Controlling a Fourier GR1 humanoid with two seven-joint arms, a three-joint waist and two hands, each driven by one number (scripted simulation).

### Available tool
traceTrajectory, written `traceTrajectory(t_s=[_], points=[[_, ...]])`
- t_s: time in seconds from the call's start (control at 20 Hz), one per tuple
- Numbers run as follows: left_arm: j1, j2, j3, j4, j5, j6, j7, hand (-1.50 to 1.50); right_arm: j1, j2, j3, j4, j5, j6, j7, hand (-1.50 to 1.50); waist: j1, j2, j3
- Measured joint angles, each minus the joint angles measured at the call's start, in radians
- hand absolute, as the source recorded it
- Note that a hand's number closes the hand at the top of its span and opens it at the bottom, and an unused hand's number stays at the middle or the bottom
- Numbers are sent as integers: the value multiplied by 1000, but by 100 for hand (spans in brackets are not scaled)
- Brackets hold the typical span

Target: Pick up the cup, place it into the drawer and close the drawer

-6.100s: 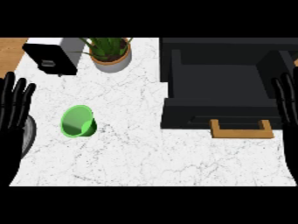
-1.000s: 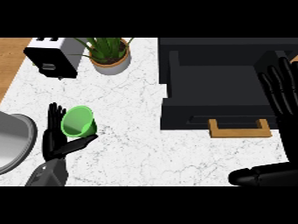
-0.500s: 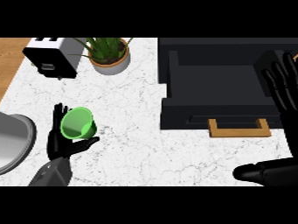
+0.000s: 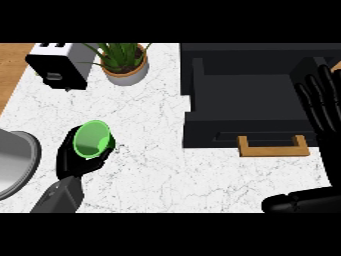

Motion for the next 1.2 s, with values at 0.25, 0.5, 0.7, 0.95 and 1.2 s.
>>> traceTrajectory(t_s=[0.25, 0.5, 0.7, 0.95, 1.2], points=[[-15, -9, 0, -14, -14, 52, -42, 150, 15, 4, -2, 20, 9, 8, -38, -150, 0, 0, 0], [3, -4, -14, -46, -31, 71, -61, 150, 26, -21, -33, -4, -25, 28, -24, -150, 2, -1, 0], [47, 6, -41, -113, -42, 55, -53, 150, 17, -22, -33, -16, -19, 19, -7, -150, 8, -3, 1], [84, -10, -78, -239, -36, 24, -33, 150, 15, -10, -26, 3, -1, 7, -15, -150, 15, -6, 1], [113, -2, -137, -431, -32, -12, 53, 150, 16, -8, -26, 2, -1, 2, -5, -150, 21, -8, 2]])
